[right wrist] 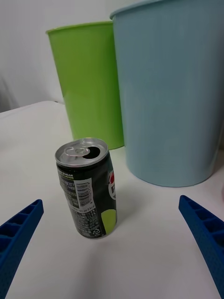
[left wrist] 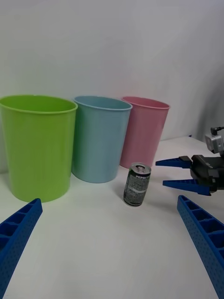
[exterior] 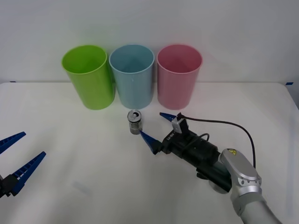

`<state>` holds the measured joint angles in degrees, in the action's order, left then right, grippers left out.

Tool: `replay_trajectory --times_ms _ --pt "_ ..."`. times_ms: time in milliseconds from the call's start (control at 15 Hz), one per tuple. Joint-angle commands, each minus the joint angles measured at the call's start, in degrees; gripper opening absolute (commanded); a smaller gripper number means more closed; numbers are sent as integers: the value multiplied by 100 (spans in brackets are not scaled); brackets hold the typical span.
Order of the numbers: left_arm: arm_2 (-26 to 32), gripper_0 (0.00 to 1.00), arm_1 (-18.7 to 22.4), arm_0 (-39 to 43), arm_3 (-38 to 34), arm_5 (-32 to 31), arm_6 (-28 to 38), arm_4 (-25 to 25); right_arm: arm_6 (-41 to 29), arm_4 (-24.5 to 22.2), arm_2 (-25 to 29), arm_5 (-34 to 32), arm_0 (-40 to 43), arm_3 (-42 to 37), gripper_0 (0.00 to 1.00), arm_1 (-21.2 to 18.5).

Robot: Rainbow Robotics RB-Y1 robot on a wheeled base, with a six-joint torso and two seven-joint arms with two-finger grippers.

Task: Grasp the object on the table and drop it into the matching bin: aluminum can to the light blue bin, PET bottle to the pink bin.

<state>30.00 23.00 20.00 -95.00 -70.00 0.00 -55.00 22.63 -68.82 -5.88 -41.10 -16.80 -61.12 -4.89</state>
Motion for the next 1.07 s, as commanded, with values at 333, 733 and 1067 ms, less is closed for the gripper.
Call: replay_trajectory --times_ms 333,733,1067 --pt "0 100 0 0 0 0 0 0 172 1 -247 418 -640 751 100 208" --pt "0 100 0 0 0 0 0 0 330 1 -422 867 -1053 1173 100 401" --pt "0 100 0 0 0 0 0 0 356 1 -607 1078 -1080 1173 100 436"
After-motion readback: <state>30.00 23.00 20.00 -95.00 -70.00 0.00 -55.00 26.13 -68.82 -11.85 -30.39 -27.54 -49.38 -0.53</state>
